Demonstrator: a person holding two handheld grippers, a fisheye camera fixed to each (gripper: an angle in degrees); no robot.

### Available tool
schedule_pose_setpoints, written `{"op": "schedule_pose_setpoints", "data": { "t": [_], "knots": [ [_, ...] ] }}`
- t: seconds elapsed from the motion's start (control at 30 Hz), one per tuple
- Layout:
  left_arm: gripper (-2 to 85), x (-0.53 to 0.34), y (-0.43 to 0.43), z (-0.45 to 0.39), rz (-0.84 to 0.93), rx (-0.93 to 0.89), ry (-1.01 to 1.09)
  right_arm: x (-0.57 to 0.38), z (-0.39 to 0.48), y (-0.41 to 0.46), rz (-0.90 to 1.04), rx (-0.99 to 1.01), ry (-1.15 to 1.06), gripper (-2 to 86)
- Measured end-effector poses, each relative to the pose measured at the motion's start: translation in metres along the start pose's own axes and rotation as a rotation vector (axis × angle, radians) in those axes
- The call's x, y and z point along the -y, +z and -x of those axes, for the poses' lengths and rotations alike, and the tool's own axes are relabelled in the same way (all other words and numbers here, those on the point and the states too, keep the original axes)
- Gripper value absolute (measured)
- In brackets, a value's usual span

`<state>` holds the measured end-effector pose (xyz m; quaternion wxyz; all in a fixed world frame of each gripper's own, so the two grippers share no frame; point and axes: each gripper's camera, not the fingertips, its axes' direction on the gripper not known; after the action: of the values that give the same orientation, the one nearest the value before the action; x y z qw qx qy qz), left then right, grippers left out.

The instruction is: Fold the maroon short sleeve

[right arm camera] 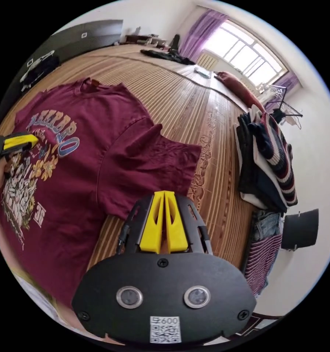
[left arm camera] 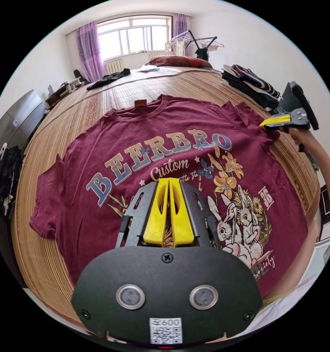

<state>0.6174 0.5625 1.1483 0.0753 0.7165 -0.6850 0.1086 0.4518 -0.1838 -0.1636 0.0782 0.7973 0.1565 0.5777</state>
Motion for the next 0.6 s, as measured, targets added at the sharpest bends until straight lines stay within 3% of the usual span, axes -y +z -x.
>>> {"op": "schedule_pose_setpoints", "data": {
  "t": [0.2, 0.27, 0.3, 0.33, 0.4, 0.43, 0.57, 0.6],
  "knots": [
    [0.5, -0.001, -0.012, 0.037, -0.02, -0.065, -0.031, -0.037, 0.01, -0.005, -0.129, -0.075, -0.023, -0.9],
    [0.4, -0.013, -0.04, 0.074, -0.132, -0.062, -0.173, -0.047, 0.017, -0.008, -0.123, -0.112, -0.05, -0.9],
    [0.4, -0.02, -0.054, 0.086, -0.205, -0.038, -0.204, -0.057, 0.017, -0.012, -0.126, -0.128, -0.035, -0.9],
    [0.4, -0.032, -0.084, 0.111, -0.33, 0.071, -0.233, -0.063, 0.014, -0.014, -0.133, -0.126, -0.022, -0.9],
    [0.4, -0.04, -0.116, 0.157, -0.415, 0.273, -0.303, -0.081, -0.001, -0.022, -0.153, -0.085, 0.055, -0.9],
    [0.5, -0.036, -0.125, 0.2, -0.367, 0.315, -0.345, -0.085, -0.006, -0.023, -0.163, -0.069, 0.067, -0.9],
    [0.6, -0.029, -0.092, 0.339, -0.012, 0.184, -0.432, -0.095, -0.03, -0.022, -0.159, 0.012, 0.117, -0.9],
    [0.7, -0.034, -0.067, 0.366, 0.14, 0.185, -0.396, -0.098, -0.035, -0.022, -0.162, 0.028, 0.126, -0.9]
  ]
}}
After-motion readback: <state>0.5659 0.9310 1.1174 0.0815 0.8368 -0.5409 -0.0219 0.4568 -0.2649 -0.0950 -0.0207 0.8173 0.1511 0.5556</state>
